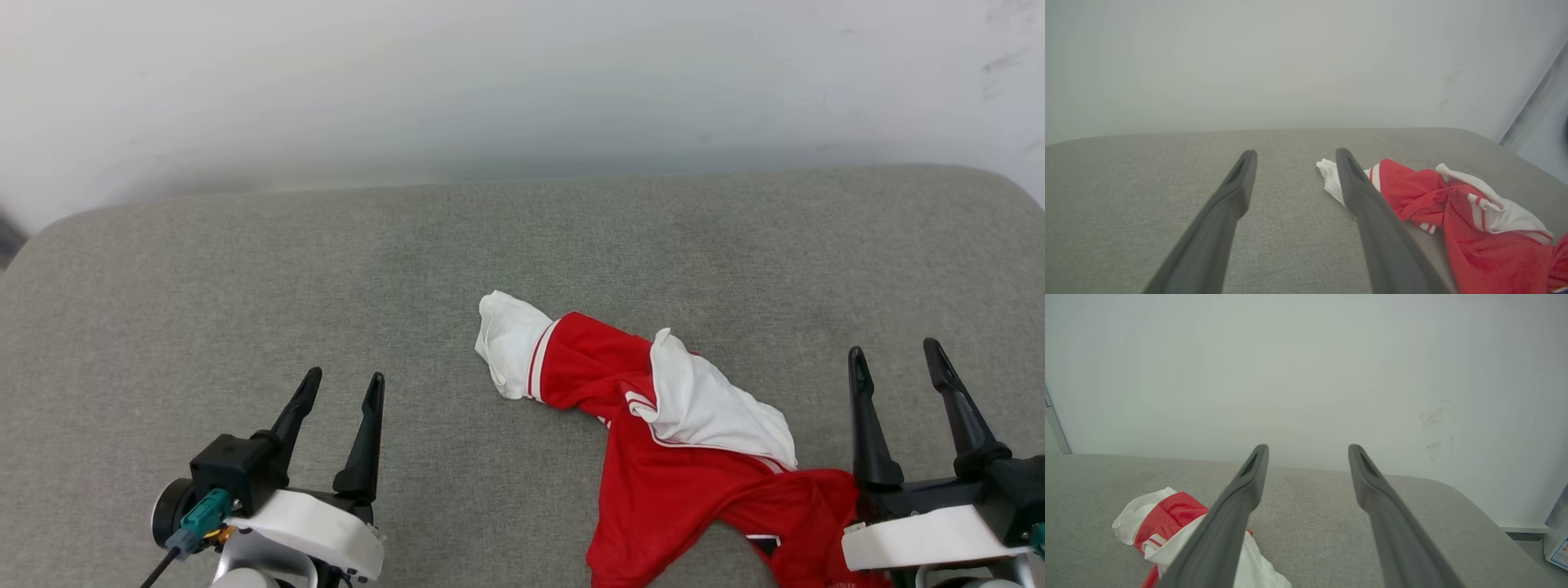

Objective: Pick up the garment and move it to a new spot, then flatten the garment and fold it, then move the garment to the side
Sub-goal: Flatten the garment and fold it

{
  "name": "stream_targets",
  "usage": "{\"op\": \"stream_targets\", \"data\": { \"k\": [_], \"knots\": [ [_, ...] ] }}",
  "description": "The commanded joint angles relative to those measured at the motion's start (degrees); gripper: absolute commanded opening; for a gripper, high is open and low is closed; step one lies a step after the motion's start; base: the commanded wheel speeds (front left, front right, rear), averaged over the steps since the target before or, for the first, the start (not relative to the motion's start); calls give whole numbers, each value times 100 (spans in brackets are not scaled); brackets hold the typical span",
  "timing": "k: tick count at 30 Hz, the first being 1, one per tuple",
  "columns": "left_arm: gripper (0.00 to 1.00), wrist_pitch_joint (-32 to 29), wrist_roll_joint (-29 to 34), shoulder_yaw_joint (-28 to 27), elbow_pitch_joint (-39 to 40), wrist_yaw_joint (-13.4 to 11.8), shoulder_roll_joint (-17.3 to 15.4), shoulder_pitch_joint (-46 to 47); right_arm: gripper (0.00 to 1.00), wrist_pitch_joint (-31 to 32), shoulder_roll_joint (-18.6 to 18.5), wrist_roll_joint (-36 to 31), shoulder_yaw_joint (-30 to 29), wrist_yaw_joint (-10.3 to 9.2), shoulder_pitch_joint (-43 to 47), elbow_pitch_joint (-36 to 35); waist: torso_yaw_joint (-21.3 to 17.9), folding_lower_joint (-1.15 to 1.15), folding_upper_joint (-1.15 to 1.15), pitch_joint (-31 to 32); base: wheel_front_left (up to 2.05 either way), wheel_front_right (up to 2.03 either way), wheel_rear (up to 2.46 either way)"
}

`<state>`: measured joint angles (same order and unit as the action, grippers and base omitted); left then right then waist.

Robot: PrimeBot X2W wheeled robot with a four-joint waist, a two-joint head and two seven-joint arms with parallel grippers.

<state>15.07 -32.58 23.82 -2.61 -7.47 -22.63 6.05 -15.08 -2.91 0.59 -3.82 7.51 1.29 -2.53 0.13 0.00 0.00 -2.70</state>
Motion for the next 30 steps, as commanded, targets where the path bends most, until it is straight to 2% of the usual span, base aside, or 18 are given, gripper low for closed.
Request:
{"op": "stream_targets", "data": {
  "k": [1, 3, 6, 13, 14, 17, 20, 23, 27, 30],
  "knots": [
    [100, 14, 61, 3, -36, 77, 9, -11, 100, -14, 5, 4, 21, -3, -24, -24, -35, 0, 0, -48, 0, 0, 0],
    [100, -49, 109, 105, -131, 204, -45, 136, 100, -14, 5, -2, 34, -4, -73, -32, -82, 0, 0, -131, 0, 0, 0],
    [100, -450, 28, 194, -230, 364, -99, 509, 100, -14, 5, -5, 26, -3, -142, -67, -152, 0, 0, -288, 0, 0, 0],
    [100, -2044, -363, 483, -952, 953, -171, 1816, 100, -14, 5, 100, 67, -4, -333, -38, -401, 0, 0, -745, 0, 0, 0],
    [100, -2044, -363, 483, -952, 953, -171, 1816, 100, -14, 5, 100, 67, -4, -333, -38, -401, 0, 0, -745, 0, 0, 0],
    [100, -2918, -768, 550, -1320, 1145, -67, 2359, 100, -14, 5, 154, 95, -3, -397, -35, -495, 0, 0, -903, 0, 0, 0],
    [100, -3820, -1033, 712, -1616, 1270, -97, 2849, 100, -14, 5, 180, 118, -3, -484, -43, -589, 0, 0, -1045, 0, 0, 0],
    [100, -4476, -1130, 879, -1918, 1340, -119, 3230, 100, -14, 5, 213, 148, -3, -555, -36, -682, 0, 0, -1145, 0, 0, 0],
    [100, -5050, -1190, 1078, -2274, 1380, -108, 3524, 100, -14, 5, 236, 161, -4, -622, -31, -778, 0, 0, -1234, 0, 0, 0],
    [100, -5261, -1194, 1224, -2442, 1401, -102, 3591, 100, -14, 5, 260, 169, -4, -642, -30, -823, 0, 0, -1278, 0, 0, 0]
  ]
}}
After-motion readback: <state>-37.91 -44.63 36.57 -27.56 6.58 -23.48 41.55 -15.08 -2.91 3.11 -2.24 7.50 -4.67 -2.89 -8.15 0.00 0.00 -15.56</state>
